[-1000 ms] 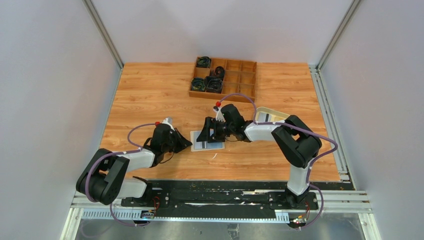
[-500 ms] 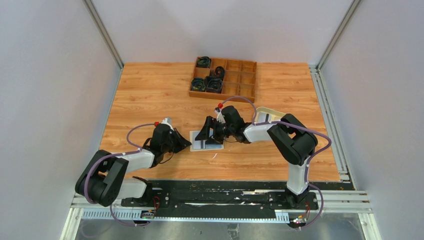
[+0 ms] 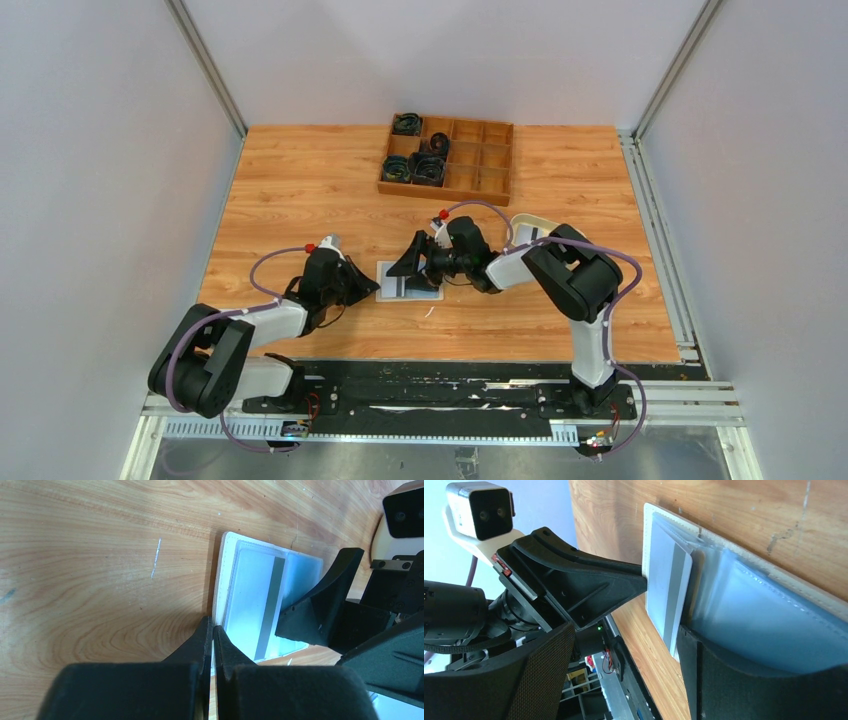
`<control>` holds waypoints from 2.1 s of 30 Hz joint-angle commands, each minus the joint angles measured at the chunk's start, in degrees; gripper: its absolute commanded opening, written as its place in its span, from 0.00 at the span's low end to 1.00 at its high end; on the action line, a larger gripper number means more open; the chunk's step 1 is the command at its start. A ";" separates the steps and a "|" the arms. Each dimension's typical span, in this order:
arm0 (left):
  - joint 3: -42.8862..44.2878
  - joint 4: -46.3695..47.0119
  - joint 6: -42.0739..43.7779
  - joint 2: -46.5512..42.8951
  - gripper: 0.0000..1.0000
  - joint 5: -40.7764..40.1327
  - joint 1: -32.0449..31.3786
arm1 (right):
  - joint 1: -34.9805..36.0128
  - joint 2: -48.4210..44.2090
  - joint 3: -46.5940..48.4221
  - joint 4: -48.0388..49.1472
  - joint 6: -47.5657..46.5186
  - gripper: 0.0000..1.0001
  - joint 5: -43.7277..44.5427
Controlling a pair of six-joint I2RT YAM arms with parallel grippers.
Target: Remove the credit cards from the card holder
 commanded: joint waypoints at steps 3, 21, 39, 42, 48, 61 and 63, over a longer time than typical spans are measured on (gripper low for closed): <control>-1.40 -3.18 1.15 0.03 0.00 -0.61 -0.12 | 0.21 0.85 -0.31 8.48 3.64 0.77 -2.74; -1.20 -3.25 1.16 0.02 0.00 -0.50 -0.12 | 1.81 2.90 5.55 -5.58 -1.57 0.73 -4.10; -1.66 -3.53 1.24 -0.11 0.00 -0.87 -0.12 | -3.21 -3.25 1.29 -8.43 -4.66 0.70 -4.77; -1.73 -3.53 1.24 -0.10 0.00 -0.86 -0.12 | -3.70 -2.95 0.08 -7.63 -4.58 0.65 -4.87; -1.89 -3.53 1.33 -0.10 0.00 -0.78 -0.12 | -4.86 -2.59 -2.52 -6.31 -4.68 0.50 -5.27; -2.05 -3.53 1.57 0.02 0.00 -0.88 -0.12 | -11.33 -5.89 -8.73 -7.00 -7.74 0.00 -7.44; -2.19 -3.53 1.63 -0.08 0.00 -0.96 -0.12 | -12.95 -8.05 -9.09 -10.34 -10.55 0.00 -7.55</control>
